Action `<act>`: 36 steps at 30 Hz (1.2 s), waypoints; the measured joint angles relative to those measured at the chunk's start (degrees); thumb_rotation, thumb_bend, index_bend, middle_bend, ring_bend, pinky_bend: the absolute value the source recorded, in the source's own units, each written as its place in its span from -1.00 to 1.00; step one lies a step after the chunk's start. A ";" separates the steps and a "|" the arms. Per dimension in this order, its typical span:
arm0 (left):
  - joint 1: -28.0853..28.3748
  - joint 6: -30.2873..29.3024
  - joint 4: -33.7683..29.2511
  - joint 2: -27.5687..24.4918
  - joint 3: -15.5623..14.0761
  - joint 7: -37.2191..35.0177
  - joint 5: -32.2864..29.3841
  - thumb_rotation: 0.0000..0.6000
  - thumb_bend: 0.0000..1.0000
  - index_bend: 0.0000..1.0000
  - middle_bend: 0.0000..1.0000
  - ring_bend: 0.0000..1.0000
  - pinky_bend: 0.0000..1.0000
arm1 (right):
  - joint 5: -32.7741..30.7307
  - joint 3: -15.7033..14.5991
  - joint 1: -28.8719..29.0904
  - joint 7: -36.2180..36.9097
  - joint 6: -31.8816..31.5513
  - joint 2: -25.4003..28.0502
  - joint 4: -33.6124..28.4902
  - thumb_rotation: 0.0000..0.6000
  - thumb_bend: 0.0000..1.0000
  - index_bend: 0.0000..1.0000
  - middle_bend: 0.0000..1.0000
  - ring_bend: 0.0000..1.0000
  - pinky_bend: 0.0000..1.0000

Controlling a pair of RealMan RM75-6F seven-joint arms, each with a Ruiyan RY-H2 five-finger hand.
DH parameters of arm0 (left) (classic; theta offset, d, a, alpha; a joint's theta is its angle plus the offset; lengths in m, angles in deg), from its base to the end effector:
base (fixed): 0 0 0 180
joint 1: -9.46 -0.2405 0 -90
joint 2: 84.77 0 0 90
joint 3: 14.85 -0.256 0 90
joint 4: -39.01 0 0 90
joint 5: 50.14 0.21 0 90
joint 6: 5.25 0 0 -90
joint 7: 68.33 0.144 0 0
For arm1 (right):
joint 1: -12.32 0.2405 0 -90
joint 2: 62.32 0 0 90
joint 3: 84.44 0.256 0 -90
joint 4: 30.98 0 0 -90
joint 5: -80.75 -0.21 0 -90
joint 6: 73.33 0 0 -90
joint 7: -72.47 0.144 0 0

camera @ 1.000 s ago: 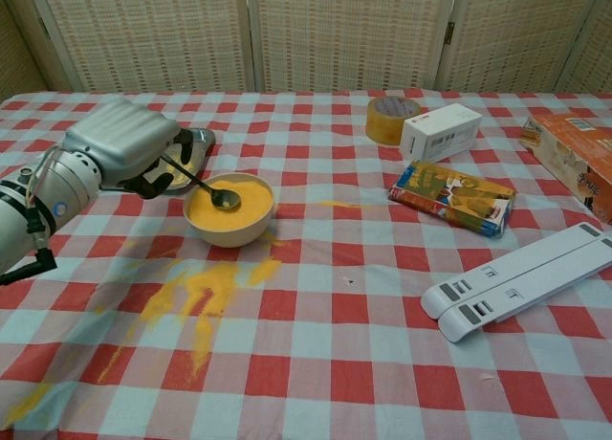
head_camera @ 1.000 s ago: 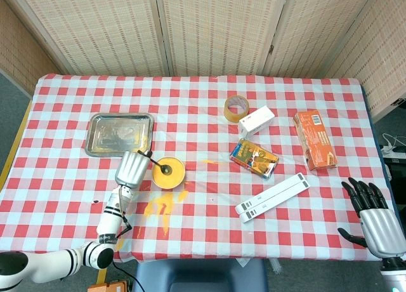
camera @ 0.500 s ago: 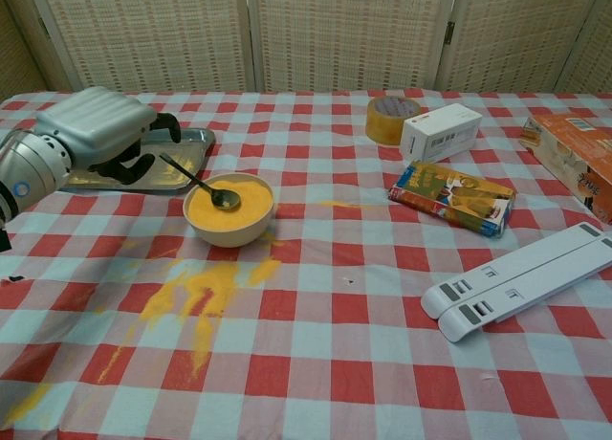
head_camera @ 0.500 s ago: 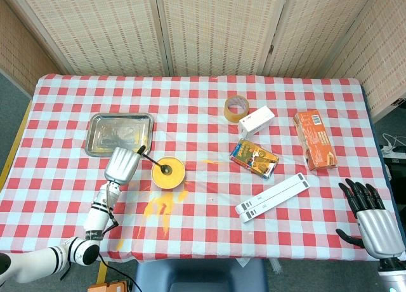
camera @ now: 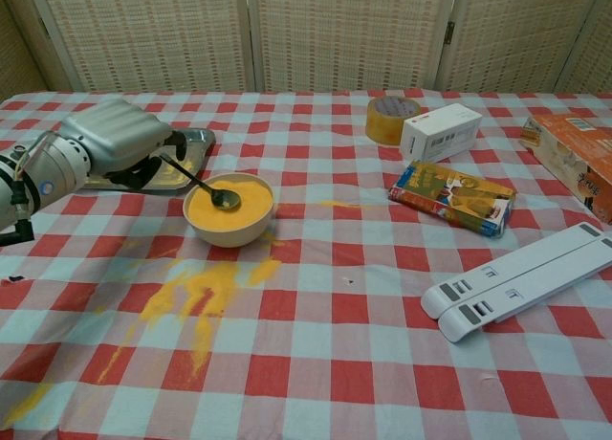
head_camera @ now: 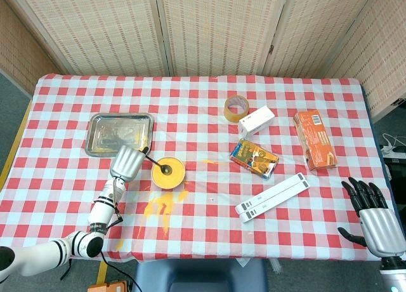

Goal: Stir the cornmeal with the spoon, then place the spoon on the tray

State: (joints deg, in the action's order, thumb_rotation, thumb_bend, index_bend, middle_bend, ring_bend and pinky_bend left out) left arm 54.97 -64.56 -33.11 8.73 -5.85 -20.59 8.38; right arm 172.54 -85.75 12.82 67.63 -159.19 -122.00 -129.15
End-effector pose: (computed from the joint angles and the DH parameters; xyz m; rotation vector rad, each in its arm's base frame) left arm -0.1708 0.3785 -0.0141 -1.8265 -0.4105 -0.5356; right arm -0.3003 -0.1412 0.1611 1.4812 -0.9079 0.8211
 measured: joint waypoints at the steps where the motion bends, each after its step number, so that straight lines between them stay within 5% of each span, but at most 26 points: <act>1: -0.03 0.13 0.00 -0.01 -0.15 0.45 -0.40 1.00 0.45 -0.28 1.00 1.00 1.00 | 0.02 0.00 -0.03 0.01 -0.05 0.00 -0.01 1.00 -0.91 -1.00 -1.00 -1.00 -1.00; 19: -3.23 -4.19 -6.27 -1.72 -4.55 1.13 3.74 1.00 0.44 -0.15 1.00 1.00 1.00 | 0.53 -0.33 -0.01 -0.71 0.19 -0.32 -0.10 1.00 -0.91 -1.00 -1.00 -1.00 -1.00; 25: -4.06 -6.39 -5.96 -1.61 -4.63 -1.54 6.61 1.00 -0.01 -0.32 1.00 1.00 1.00 | 0.34 -0.35 0.05 -0.84 0.47 -0.35 -0.02 1.00 -0.91 -1.00 -1.00 -1.00 -1.00; 36: -10.18 -21.09 -0.66 -0.93 -8.11 -15.03 23.05 1.00 -0.18 -0.43 1.00 1.00 1.00 | 0.89 -0.71 0.19 -1.33 0.80 -0.61 -0.10 1.00 -0.91 -1.00 -1.00 -1.00 -1.00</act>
State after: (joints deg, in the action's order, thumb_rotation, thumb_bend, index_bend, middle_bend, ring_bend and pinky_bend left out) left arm 44.79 -85.65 -33.76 7.79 -13.96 -35.62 31.42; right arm 173.43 -86.46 13.01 66.30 -158.39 -122.61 -129.25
